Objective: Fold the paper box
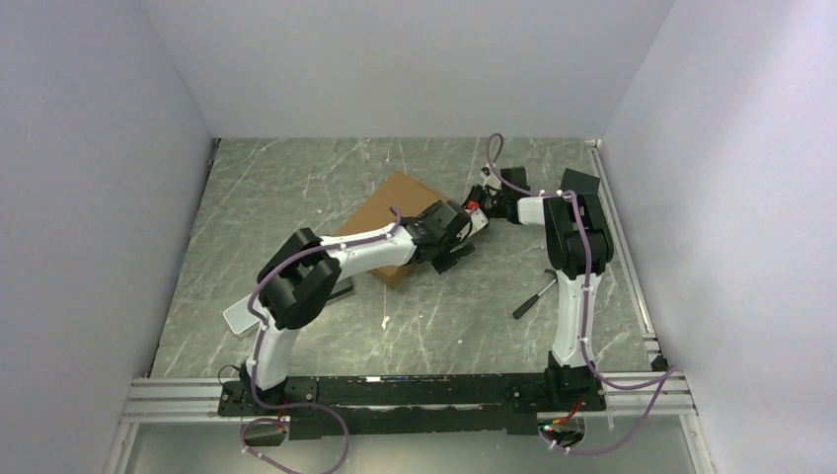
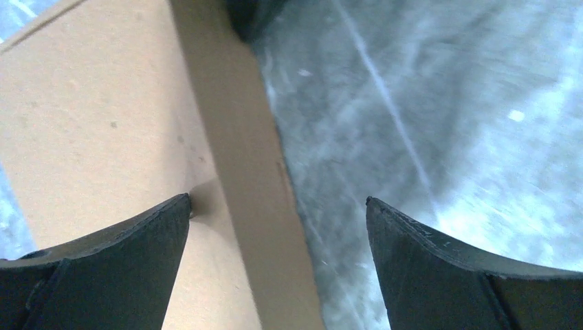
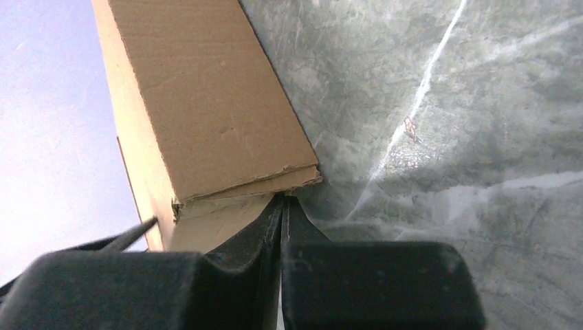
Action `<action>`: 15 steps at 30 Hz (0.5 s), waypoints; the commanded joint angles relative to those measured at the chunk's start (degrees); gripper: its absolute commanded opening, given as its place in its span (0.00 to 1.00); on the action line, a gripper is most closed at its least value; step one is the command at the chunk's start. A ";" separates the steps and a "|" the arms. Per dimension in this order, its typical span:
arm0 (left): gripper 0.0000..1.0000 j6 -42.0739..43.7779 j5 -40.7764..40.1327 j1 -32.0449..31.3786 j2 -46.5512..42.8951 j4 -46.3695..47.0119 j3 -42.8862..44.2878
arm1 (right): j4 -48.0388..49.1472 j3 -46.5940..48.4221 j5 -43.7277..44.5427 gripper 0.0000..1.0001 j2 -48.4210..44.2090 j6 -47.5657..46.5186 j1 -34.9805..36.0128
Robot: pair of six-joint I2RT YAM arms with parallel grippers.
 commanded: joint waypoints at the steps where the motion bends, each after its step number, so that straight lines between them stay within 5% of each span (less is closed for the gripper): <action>1: 1.00 -7.50 16.51 -0.46 -6.09 -5.11 -3.26 | -2.15 3.76 -1.00 0.06 -1.09 -4.33 0.76; 15: 0.99 -22.32 32.40 21.41 -36.11 -7.96 -16.73 | -20.74 -1.20 -1.35 0.15 -17.72 -34.64 -1.17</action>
